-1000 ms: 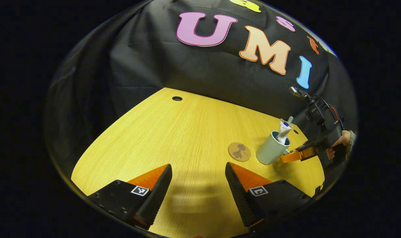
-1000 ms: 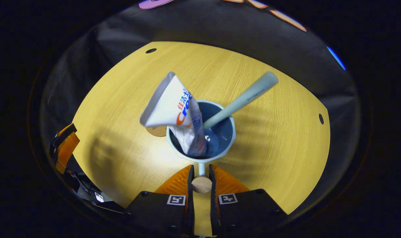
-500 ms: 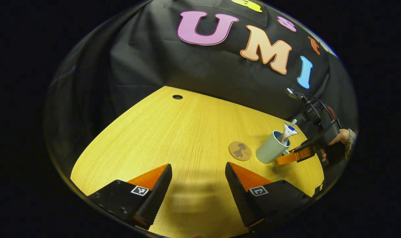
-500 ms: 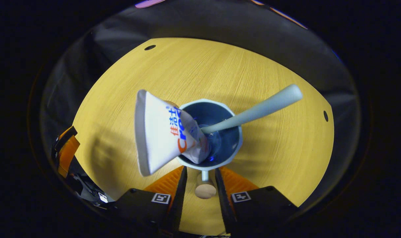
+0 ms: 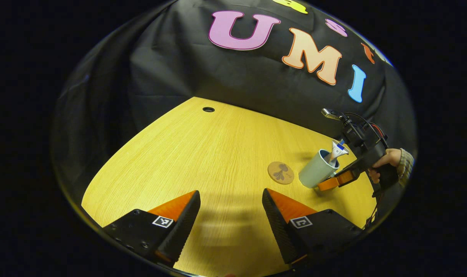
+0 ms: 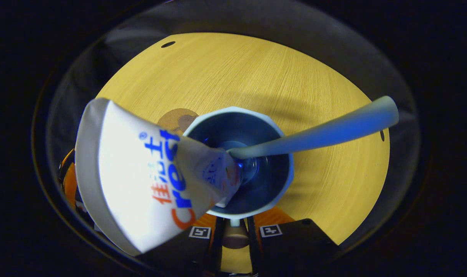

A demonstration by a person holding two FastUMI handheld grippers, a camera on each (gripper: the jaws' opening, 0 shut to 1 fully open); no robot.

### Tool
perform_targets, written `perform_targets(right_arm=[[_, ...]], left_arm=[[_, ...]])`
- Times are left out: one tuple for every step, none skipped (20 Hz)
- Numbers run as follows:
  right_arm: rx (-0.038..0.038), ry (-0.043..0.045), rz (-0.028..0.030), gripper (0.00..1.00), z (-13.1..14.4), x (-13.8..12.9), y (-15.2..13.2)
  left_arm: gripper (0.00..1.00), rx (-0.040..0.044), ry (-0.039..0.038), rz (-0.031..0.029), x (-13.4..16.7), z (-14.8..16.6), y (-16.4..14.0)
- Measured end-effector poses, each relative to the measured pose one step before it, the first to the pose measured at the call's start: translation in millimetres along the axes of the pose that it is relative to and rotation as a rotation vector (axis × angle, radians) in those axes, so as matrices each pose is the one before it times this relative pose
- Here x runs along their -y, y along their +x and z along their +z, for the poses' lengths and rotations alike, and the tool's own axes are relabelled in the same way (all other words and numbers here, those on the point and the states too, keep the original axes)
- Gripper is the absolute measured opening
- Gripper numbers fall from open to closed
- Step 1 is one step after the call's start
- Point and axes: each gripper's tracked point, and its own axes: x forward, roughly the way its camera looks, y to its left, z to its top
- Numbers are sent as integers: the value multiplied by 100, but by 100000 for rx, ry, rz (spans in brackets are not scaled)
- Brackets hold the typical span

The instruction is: Put the toothbrush and toothpaste on the desktop into the cup, then pick up the cup and place it on the coaster on the desktop.

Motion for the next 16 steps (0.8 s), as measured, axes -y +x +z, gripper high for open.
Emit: perform_targets(right_arm=[[246,-163,54,30,-20,62,4],[960,-53,-225,31,216,53,-98],[1254,-626,-1514,30,266,163,-82],[1453,-773,-1357,26,153,168,-17],[1122,89,-59,30,253,-1,-95],[598,1307,1478,29,202,-460,-220],[621,1864,2410,29,188,-566,-325],[786,1213,2230,29,161,-661,-483],[878,403,1658,30,363,-584,-441],[375,-343,1289,29,188,-553,-363],[555,-913,958,27,242,-515,-306],[580,-1167,998,29,236,-518,-113],[311,-919,1032,29,439,-602,-99],[72,-831,1031,29,492,-962,200],[-74,-1067,748,29,434,-669,252],[-137,-1163,438,29,312,-549,284]], left_arm=[[94,82,-90,-192,130,60,110],[94,312,199,-197,115,113,45],[94,274,305,-249,74,72,-26],[94,192,434,-355,113,27,-11],[94,26,384,-391,203,2,9],[93,-110,162,-423,145,-61,-102],[93,-234,-19,-349,72,-50,22],[94,-286,-87,-269,83,-24,16],[94,-156,-98,-225,62,-164,55],[94,-236,-162,-188,70,-22,-45],[94,-51,-65,-142,-48,-55,-80],[94,38,82,-47,-5,20,-69],[94,-62,170,-23,-42,-55,60],[93,-53,192,121,-121,-28,-91],[94,-92,79,124,-33,-9,-53],[93,-117,-33,212,-124,-38,-139]])
